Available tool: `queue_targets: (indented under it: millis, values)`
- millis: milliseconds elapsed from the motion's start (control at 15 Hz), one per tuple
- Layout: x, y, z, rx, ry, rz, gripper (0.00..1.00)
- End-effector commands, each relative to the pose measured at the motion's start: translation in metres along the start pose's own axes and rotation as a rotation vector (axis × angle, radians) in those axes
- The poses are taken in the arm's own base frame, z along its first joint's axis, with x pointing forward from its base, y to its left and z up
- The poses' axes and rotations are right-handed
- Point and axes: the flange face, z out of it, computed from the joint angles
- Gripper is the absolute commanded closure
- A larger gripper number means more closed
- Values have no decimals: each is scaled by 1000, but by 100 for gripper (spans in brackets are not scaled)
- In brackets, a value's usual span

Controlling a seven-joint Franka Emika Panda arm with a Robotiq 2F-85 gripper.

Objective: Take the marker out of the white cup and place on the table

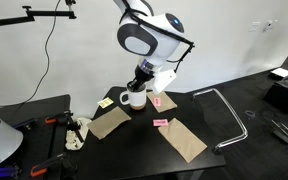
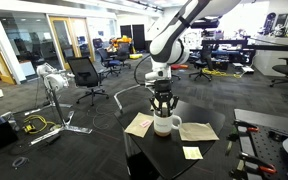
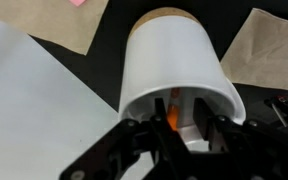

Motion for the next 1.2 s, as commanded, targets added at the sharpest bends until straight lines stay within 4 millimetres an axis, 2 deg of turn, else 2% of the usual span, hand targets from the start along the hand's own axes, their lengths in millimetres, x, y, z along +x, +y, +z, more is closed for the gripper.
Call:
queue_targets:
  millis: [0, 67, 133, 200, 333, 467, 533, 800, 1133]
  values:
    - [-5, 4, 2, 3, -2, -11, 64]
    - [-6, 4, 3, 4, 0, -10, 65]
    - [-6, 4, 4, 5, 2, -8, 74]
    - [-7, 4, 4, 4, 3, -7, 88]
    - [-8, 5, 4, 3, 4, -4, 98]
    - [-9, 5, 1, -1, 4, 0, 100]
    - [-8, 5, -1, -3, 1, 2, 97]
    - [-2, 7, -13, -16, -7, -2, 97]
    - [11, 8, -37, -42, -18, -17, 97]
